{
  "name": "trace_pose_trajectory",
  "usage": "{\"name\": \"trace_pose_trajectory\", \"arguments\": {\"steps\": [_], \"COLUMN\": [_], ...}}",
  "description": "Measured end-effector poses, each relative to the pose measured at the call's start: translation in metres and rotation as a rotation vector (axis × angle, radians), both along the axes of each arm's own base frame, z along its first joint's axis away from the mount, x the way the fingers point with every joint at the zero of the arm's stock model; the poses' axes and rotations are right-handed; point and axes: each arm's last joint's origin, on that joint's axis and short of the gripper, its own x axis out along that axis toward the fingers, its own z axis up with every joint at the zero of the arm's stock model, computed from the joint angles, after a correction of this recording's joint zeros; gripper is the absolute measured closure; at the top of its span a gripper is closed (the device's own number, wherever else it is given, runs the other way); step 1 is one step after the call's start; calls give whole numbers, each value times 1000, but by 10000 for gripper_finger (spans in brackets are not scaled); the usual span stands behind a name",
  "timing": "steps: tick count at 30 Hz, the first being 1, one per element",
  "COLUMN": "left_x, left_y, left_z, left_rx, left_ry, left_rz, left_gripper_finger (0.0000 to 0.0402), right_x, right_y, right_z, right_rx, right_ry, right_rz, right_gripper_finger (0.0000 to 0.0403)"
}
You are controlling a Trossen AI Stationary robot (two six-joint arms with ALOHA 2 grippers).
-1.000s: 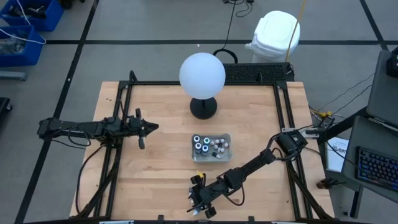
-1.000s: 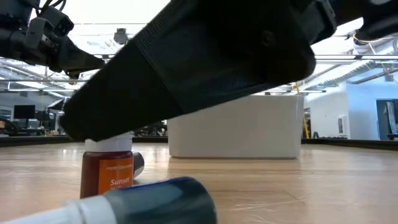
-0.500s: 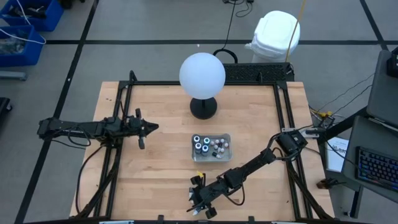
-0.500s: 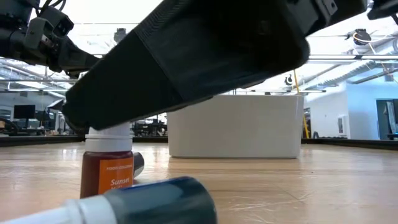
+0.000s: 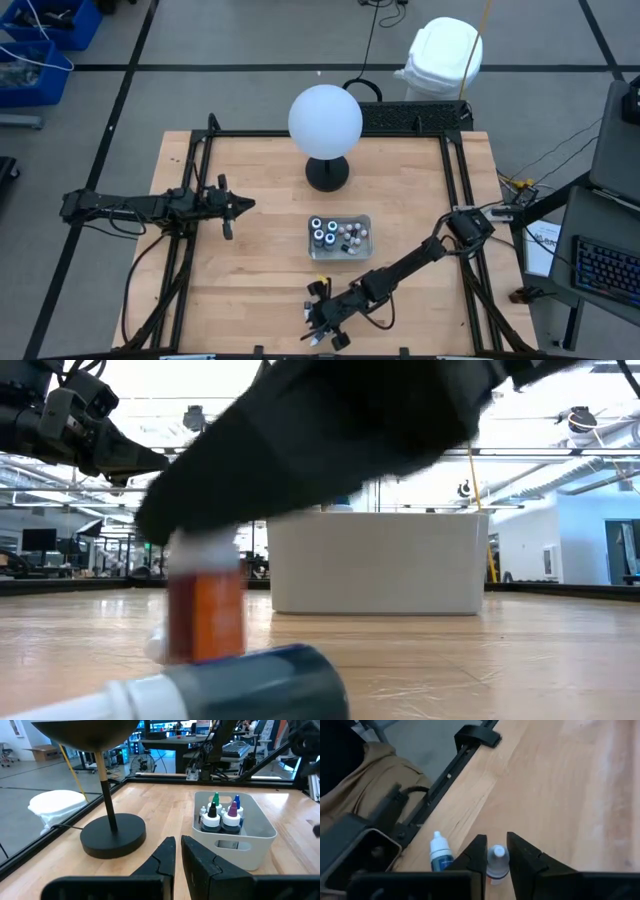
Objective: Pick & Place food coloring
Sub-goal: Put the small orange food coloring bottle into the gray bin
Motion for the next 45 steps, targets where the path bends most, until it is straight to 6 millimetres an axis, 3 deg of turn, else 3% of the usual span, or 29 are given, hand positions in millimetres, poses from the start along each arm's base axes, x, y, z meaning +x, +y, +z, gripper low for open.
{"name": "trace_pose_trajectory", "arguments": {"steps": [7,17,20,27,35,41,45], "left_x": [0,0,0,0,0,0,0], "left_y": [0,0,0,0,0,0,0], "left_z": [0,0,0,-1,-2,-2,-2], "left_rx": [4,1,-16,-54,-54,13,74], "left_ry": [0,0,-2,-2,6,28,30], "left_rz": [0,0,2,7,7,9,-15], "left_gripper_finger": [366,366,366,366,366,366,366], "right_x": [-14,-61,-76,-108,-137,-148,-148], "right_y": [-14,-50,-62,-108,-157,-172,-175], "right_z": [61,147,161,148,109,86,72], "right_rx": [-79,-316,-363,-363,-327,-275,-234], "right_ry": [-62,-95,-124,-153,-213,-217,-186], "right_rz": [18,-136,-212,-297,-423,-499,-460], "right_gripper_finger": [360,359,358,357,356,356,356]}}
